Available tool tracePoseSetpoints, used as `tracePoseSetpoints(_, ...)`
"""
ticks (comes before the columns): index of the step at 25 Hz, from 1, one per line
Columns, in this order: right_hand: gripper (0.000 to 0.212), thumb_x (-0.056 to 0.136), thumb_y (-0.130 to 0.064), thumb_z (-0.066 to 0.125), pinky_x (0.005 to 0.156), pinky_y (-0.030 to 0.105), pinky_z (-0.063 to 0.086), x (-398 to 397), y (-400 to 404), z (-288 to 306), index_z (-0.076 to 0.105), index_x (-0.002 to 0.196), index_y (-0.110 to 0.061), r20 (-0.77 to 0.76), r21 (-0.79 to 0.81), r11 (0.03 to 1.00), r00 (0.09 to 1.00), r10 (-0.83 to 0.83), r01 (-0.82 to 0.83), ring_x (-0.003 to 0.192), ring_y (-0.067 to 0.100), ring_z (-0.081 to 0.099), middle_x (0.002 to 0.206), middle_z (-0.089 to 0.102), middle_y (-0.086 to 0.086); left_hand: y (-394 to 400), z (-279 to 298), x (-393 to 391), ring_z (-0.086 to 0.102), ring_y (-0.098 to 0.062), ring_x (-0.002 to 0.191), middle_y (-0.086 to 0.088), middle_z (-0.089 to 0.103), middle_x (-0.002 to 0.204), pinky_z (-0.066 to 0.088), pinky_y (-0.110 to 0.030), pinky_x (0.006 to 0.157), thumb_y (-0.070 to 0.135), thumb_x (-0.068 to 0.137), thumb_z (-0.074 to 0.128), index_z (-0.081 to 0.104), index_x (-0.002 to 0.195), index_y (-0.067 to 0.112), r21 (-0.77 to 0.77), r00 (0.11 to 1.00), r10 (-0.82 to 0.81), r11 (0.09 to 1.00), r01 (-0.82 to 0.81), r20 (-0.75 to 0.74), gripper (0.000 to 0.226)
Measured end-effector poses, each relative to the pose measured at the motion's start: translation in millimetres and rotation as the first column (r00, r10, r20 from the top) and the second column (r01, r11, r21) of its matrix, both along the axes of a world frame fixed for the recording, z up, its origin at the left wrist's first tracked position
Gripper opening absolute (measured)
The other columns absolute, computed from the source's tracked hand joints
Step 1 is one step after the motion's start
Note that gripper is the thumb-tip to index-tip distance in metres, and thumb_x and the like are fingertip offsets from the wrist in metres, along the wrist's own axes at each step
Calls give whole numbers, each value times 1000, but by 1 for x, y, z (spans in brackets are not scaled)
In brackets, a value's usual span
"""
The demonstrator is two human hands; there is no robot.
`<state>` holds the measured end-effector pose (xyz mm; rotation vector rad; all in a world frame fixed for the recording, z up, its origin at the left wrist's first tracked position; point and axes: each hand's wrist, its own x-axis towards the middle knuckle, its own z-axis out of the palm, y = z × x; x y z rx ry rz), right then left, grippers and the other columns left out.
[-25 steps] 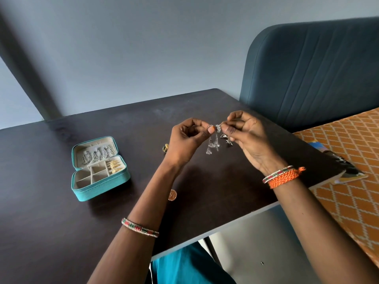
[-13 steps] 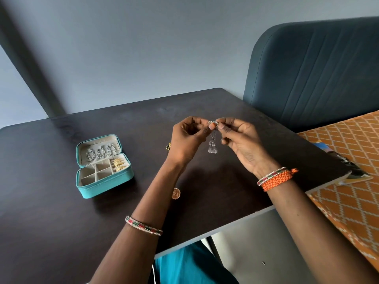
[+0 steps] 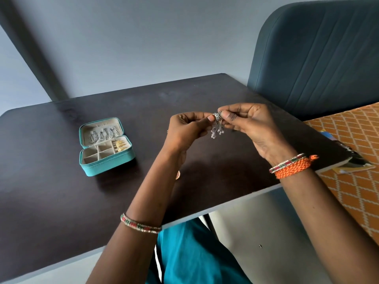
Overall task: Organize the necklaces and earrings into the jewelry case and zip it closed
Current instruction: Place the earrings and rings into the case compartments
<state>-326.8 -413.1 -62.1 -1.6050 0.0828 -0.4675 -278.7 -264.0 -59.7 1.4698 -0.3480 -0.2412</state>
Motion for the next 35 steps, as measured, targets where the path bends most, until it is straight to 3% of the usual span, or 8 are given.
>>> tracePoseSetpoints(6, 11, 83, -4, 65, 60, 21, 57, -56, 0, 3, 71, 88, -13, -122, -26, 991, 985, 125, -129, 65, 8, 67, 73, 73, -1, 5, -4, -70, 64, -7, 58, -3, 69, 65, 52, -18, 53, 8, 87, 65, 67, 76, 12, 11, 999, 34, 999, -34, -35, 11)
tracePoseSetpoints(10, 9, 85, -2, 64, 66, 27, 58, -68, 0, -10, 70, 91, -5, -216, -143, 977, 968, 125, -158, 72, 15, 66, 85, 72, 13, 3, -22, -90, 70, -11, 63, -4, 73, 71, 51, -21, 48, 13, 88, 65, 66, 75, 16, 119, 992, 110, 988, -103, -55, 14)
tracePoseSetpoints(14, 8, 84, -1, 66, 56, 12, 50, -58, -1, -25, 71, 90, -4, -265, -276, 945, 959, 101, -175, 66, 5, 64, 80, 72, 10, -3, -39, -86, 68, -13, 59, 0, 71, 69, 46, -22, 47, 20, 85, 68, 68, 72, 22, 300, 976, 209, 929, -216, 56, 14)
tracePoseSetpoints(17, 8, 83, -2, 68, 52, 4, 39, -43, -6, -27, 72, 88, -6, -262, -319, 931, 961, 93, -177, 58, -6, 59, 70, 67, -1, -8, -42, -76, 47, -8, 47, 9, 55, 52, 34, -21, 49, 30, 80, 72, 70, 70, 25, 392, 939, 305, 854, -342, 155, 12)
tracePoseSetpoints(22, 9, 81, -4, 71, 66, 11, 46, -19, -9, -33, 73, 81, -13, -274, -386, 903, 958, 82, -188, 68, 6, 58, 71, 68, 1, -15, -44, -64, 54, -11, 55, 6, 60, 57, 41, -22, 53, 22, 81, 69, 73, 74, 19, 428, 923, 351, 818, -384, 158, 9)
tracePoseSetpoints(25, 15, 79, -8, 73, 73, 24, 49, -7, -11, -38, 71, 72, -21, -294, -439, 881, 955, 43, -175, 71, 10, 59, 72, 69, 5, -15, -44, -58, 60, -16, 64, 2, 64, 63, 44, -23, 58, 20, 82, 67, 73, 75, 17, 453, 917, 375, 800, -395, 137, 10)
tracePoseSetpoints(30, 18, 79, -14, 72, 73, 31, 48, 4, -16, -45, 68, 65, -24, -296, -487, 867, 954, -52, -104, 72, 13, 56, 83, 72, 15, -15, -45, -55, 55, -8, 54, 0, 63, 62, 40, -20, 50, 16, 84, 64, 73, 77, 10, 472, 910, 391, 781, -409, 140, 13)
tracePoseSetpoints(35, 13, 79, -17, 72, 68, 29, 45, 8, -16, -49, 70, 68, -23, -270, -499, 858, 963, -19, -123, 66, 9, 54, 68, 66, 2, -16, -45, -55, 54, -9, 55, -3, 63, 64, 40, -21, 55, 18, 85, 65, 73, 78, 6, 476, 891, 419, 756, -449, 174, 16)
